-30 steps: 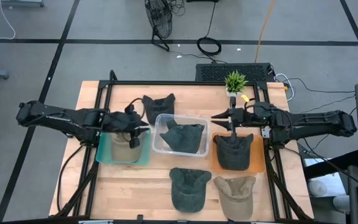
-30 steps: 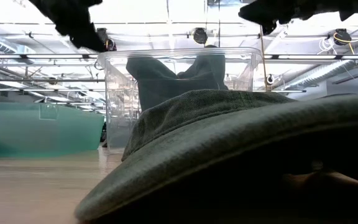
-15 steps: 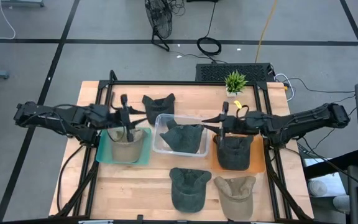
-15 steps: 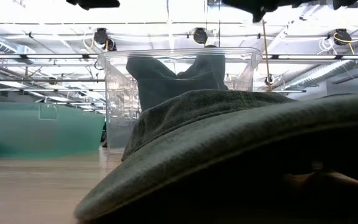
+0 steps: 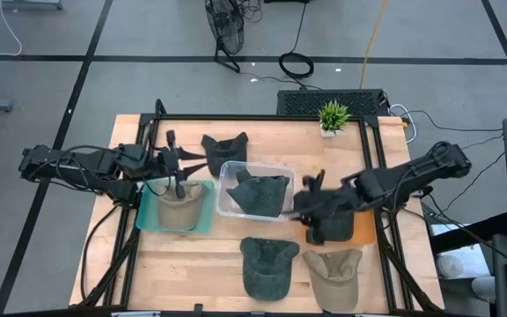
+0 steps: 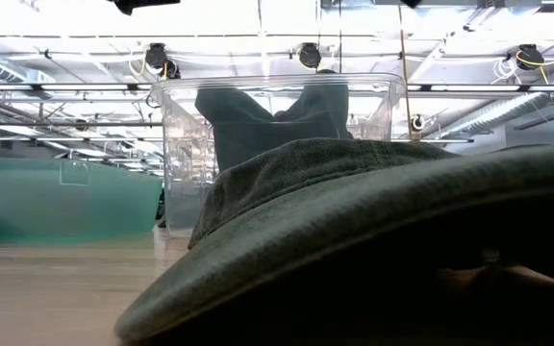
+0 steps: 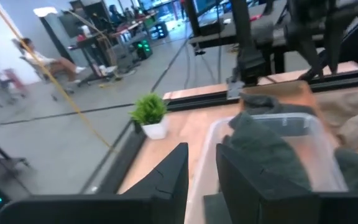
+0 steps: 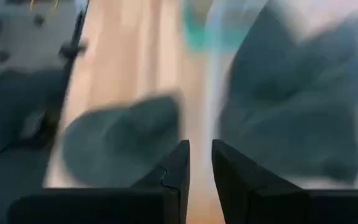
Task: Pick & Place hat
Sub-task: Put the brown cap into the green bin
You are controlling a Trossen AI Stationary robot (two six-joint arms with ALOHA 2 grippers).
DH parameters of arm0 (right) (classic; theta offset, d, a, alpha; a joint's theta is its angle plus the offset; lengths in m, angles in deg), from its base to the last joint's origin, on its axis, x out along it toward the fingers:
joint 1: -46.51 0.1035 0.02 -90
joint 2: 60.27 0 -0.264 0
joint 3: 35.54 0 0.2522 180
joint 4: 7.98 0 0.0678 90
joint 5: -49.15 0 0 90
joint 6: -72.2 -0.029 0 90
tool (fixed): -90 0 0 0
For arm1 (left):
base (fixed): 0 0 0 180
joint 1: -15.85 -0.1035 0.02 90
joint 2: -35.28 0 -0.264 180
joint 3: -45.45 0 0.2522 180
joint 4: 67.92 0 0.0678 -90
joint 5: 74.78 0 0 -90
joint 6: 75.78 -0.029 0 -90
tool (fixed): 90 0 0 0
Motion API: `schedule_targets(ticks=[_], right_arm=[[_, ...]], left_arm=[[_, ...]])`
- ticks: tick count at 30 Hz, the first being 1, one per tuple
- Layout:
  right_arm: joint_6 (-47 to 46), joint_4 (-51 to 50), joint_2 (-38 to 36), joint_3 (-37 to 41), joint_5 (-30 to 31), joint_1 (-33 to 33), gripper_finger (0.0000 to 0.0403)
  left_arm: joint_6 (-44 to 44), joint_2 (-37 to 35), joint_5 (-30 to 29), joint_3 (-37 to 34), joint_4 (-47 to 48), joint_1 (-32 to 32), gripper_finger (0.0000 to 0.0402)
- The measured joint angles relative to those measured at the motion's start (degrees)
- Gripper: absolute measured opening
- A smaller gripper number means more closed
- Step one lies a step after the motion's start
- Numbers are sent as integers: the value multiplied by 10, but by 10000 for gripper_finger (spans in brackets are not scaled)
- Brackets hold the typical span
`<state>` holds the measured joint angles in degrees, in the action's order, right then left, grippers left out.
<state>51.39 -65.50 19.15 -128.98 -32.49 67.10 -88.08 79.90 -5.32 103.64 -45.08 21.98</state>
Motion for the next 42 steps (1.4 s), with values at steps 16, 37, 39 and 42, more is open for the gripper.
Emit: schedule_targets(ticks=[16, 37, 39, 42], right_arm=[[-318, -116, 70, -4, -159, 128, 59], [-346, 146, 95, 161, -203, 180, 59], [-365, 126, 96, 170, -228, 184, 59], [-373, 124, 95, 169, -232, 207, 59]], left_arm=[[21, 0, 116, 0, -52, 0, 93], [86, 12, 132, 0, -95, 0, 93], [93, 17, 132, 0, -98, 0, 93], [114, 27, 133, 0, -110, 2, 93]])
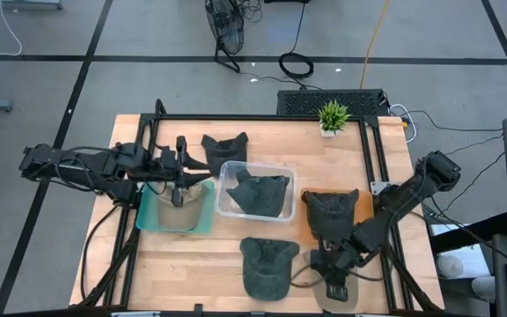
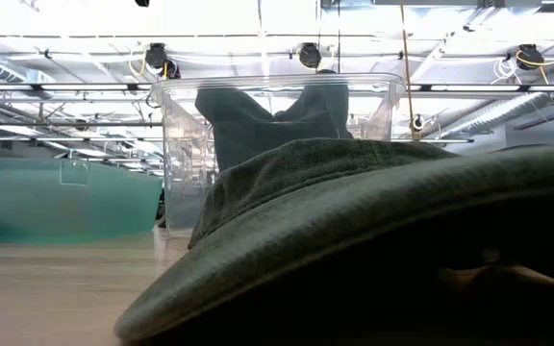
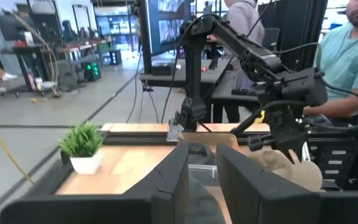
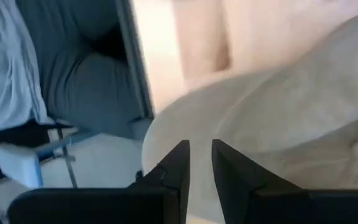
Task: Pick & Place hat
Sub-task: Put the brown cap into the green bin
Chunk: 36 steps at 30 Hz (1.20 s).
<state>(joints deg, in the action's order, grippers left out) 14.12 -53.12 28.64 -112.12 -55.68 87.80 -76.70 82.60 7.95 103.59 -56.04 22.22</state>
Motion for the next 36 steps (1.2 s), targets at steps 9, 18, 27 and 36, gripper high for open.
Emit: schedule_targets(ticks=[9, 18, 27, 36], right_arm=[[-82, -42, 1, 0, 58, 54, 59], [-119, -102, 1, -19, 103, 100, 59], [-101, -354, 11, -228, 260, 137, 59], [-55, -449, 138, -323, 211, 142, 59]], left_arm=[[43, 65, -1, 0, -67, 34, 93], [47, 113, -2, 0, -138, 61, 93], [47, 113, -16, 0, -146, 75, 93], [42, 113, -23, 0, -147, 80, 93]])
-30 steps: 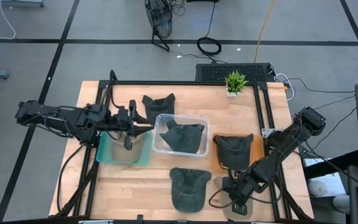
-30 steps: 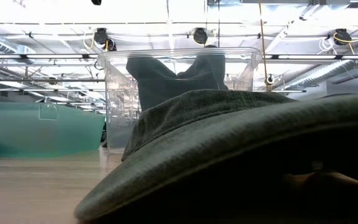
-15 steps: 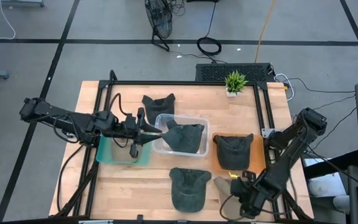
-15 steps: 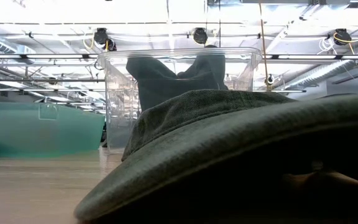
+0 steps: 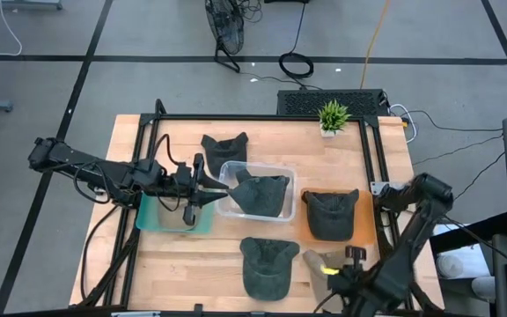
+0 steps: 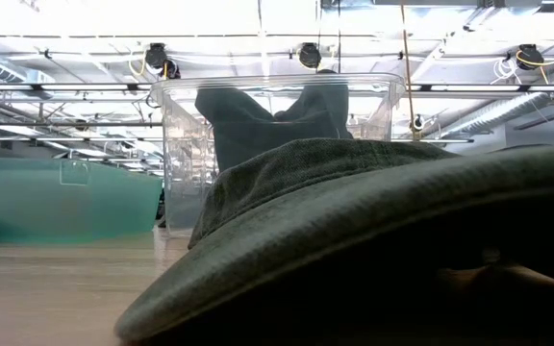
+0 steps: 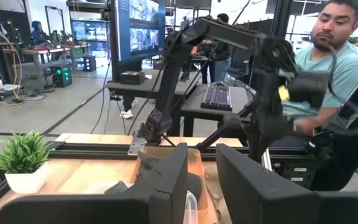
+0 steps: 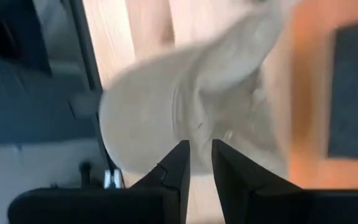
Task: Pick & Place hat
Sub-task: Put the brown cap into the green bin
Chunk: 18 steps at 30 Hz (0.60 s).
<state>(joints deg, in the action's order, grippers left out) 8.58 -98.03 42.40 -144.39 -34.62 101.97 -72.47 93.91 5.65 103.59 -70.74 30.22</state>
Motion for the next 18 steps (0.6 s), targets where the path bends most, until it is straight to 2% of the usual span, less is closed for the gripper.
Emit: schedule_targets(ticks=[3, 7, 12, 18], right_arm=[[-1, -5, 31, 0, -64, 0, 59], [17, -15, 46, 9, -110, 3, 59], [19, -24, 37, 20, -106, -4, 78], [36, -3, 36, 21, -43, -7, 165]], left_arm=[[0, 0, 0, 0, 0, 0, 93], [0, 0, 0, 0, 0, 0, 93], [-3, 0, 0, 0, 0, 0, 93], [-6, 0, 0, 0, 0, 0, 93]])
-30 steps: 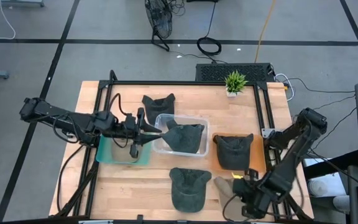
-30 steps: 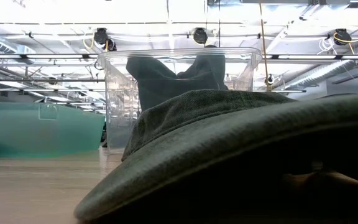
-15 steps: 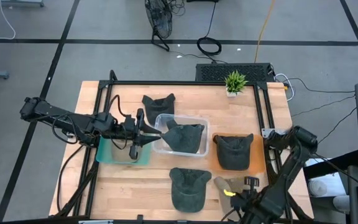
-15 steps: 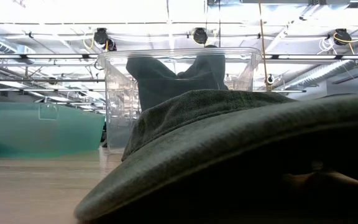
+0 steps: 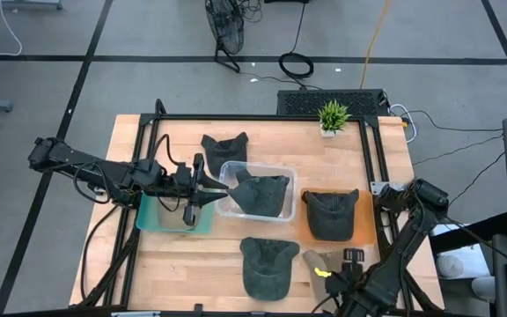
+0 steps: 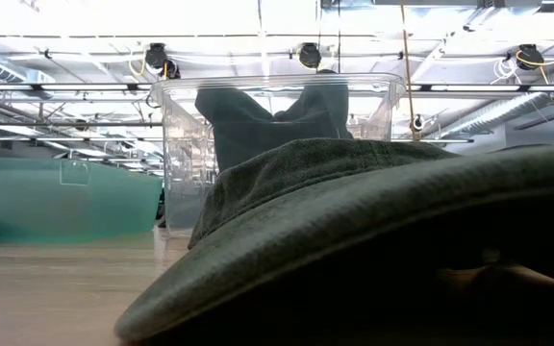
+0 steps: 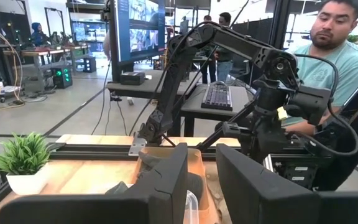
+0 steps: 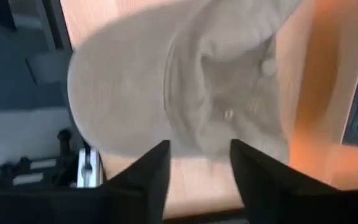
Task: Pick & Place hat
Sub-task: Put the brown cap into the green bin
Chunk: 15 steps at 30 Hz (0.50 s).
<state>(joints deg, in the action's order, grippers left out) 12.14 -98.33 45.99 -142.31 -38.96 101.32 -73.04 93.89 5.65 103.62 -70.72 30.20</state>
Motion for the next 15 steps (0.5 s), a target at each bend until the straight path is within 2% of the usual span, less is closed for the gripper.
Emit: schedule_targets(ticks=[5, 9, 15], right_arm=[[-26, 30, 0, 0, 30, 3, 215], [-42, 68, 0, 19, 54, 16, 213], [-50, 85, 0, 62, 39, 23, 193]], left_arm=[[0, 0, 0, 0, 1, 0, 93], [0, 0, 0, 0, 4, 0, 93], [4, 0, 0, 0, 4, 0, 93]])
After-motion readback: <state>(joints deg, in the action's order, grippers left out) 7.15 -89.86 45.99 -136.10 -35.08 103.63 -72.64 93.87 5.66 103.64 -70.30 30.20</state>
